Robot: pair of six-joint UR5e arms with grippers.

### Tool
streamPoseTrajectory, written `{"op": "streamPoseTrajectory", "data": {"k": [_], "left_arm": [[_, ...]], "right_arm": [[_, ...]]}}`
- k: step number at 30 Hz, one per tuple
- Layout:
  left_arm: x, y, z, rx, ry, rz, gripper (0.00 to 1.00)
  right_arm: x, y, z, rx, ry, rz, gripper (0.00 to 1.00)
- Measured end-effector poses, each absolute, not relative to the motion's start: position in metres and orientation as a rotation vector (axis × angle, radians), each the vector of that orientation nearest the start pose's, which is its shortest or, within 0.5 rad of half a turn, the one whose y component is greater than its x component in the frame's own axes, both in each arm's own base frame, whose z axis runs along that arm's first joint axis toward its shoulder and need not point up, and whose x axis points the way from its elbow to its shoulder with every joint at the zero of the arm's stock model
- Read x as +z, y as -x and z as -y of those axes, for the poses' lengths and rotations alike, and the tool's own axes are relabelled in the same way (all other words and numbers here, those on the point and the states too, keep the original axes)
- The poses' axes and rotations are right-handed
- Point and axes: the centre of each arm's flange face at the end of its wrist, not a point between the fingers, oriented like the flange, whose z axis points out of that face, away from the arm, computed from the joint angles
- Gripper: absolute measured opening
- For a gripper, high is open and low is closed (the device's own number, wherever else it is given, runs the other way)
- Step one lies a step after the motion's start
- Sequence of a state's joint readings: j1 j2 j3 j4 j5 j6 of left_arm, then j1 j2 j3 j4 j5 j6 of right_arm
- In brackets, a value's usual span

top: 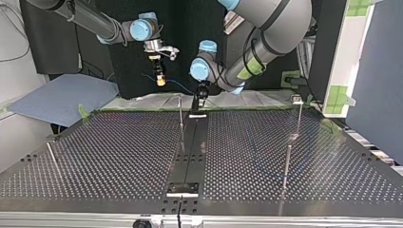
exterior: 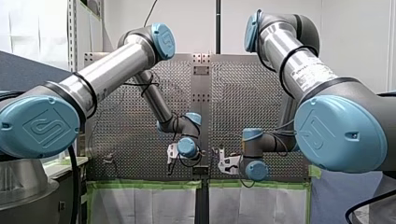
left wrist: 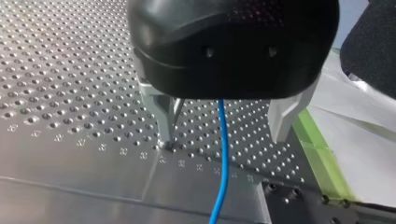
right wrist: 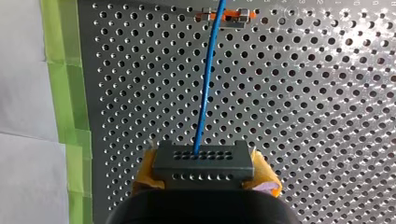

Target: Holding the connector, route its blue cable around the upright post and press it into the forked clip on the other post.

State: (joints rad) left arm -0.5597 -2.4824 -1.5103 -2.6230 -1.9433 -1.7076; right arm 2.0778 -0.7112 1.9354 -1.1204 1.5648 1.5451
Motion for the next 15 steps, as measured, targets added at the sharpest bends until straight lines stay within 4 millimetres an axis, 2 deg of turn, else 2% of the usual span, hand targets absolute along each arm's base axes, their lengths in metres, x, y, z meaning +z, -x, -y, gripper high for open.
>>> {"op": "streamPoseTrajectory", "data": {"k": [7, 8, 9, 10, 11, 12, 14, 15], "left_arm": [[0.005, -0.500, 0.435, -0.173, -0.175, -1.847, 1.00], [0.005, -0.501, 0.436, -0.183, -0.180, -1.841, 0.94], [0.006, -0.501, 0.438, -0.196, -0.185, -1.834, 0.94], [0.006, -0.501, 0.440, -0.205, -0.190, -1.830, 0.83], [0.006, -0.501, 0.441, -0.211, -0.194, -1.827, 0.60], [0.006, -0.501, 0.442, -0.217, -0.197, -1.824, 0.60], [0.006, -0.500, 0.443, -0.222, -0.200, -1.821, 0.38], [0.007, -0.500, 0.444, -0.224, -0.200, -1.819, 0.38]], "right_arm": [[-0.039, -0.381, 0.410, 1.488, -1.679, 0.953, 0.00], [-0.039, -0.381, 0.410, 1.488, -1.679, 0.953, 0.00], [-0.039, -0.381, 0.410, 1.488, -1.679, 0.952, 0.00], [-0.039, -0.381, 0.410, 1.488, -1.679, 0.952, 0.00], [-0.039, -0.381, 0.410, 1.487, -1.679, 0.952, 0.00], [-0.039, -0.381, 0.410, 1.487, -1.680, 0.951, 0.00], [-0.039, -0.381, 0.410, 1.486, -1.681, 0.950, 0.00], [-0.039, -0.381, 0.410, 1.485, -1.681, 0.950, 0.00]]}}
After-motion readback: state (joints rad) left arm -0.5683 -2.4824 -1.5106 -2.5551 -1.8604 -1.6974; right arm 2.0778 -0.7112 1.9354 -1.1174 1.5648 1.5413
